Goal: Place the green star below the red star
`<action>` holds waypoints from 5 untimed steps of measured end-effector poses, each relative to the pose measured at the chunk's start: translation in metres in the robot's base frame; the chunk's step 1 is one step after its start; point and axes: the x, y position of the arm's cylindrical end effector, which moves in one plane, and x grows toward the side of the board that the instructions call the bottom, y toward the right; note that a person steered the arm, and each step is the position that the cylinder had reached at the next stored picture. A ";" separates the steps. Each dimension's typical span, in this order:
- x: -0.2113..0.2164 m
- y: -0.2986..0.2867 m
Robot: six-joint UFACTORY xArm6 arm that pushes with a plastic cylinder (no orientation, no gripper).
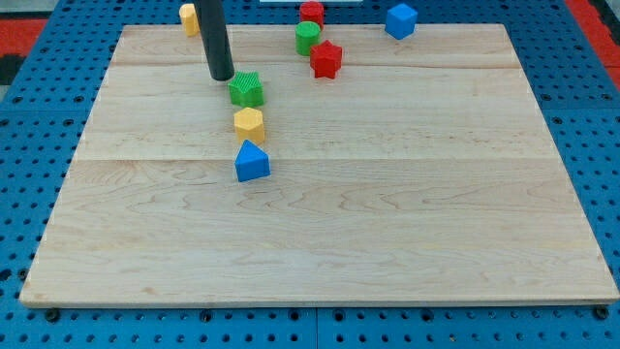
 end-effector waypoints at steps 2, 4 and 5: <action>0.009 0.067; 0.040 0.101; 0.026 0.128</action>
